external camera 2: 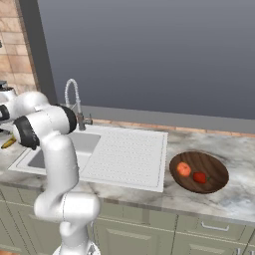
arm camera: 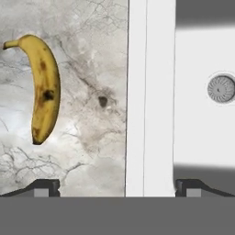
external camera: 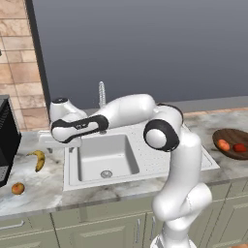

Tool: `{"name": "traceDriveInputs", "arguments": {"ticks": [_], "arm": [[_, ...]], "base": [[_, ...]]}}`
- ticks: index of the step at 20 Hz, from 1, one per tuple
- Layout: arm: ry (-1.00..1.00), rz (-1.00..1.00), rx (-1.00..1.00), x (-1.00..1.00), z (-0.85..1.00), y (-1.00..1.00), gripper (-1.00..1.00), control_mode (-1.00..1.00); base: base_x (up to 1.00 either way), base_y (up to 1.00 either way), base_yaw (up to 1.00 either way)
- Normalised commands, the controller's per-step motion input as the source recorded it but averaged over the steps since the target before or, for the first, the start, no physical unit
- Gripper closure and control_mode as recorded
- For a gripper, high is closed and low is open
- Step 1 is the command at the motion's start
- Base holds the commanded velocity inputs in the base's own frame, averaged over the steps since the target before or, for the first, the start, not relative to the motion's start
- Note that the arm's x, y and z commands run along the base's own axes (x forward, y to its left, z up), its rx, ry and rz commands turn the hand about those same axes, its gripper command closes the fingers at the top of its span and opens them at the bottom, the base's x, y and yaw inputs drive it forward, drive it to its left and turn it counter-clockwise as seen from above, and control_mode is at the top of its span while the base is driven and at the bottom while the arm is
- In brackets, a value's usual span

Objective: There is a mixed pile of frozen fruits and vegetables on the counter. Locate all the frozen vegetables and place the items in a bowl on the counter. Take all the frozen fruits and defrost them in a running sink.

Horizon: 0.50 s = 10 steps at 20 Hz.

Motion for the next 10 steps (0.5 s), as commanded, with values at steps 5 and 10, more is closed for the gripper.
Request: {"name": "traceDriveInputs", "arguments": {"ticks": [5,10], "arm": [[0.01,-0.01,0.00,0.15,-0.07,0.29,-1.00,-1.00],[0.03,-0.01,0.00,0.22,-0.14,0.25,-1.00,-1.00]], "base": [[0.00,0.00,0.00],[0.00,0.00,0.00]]}}
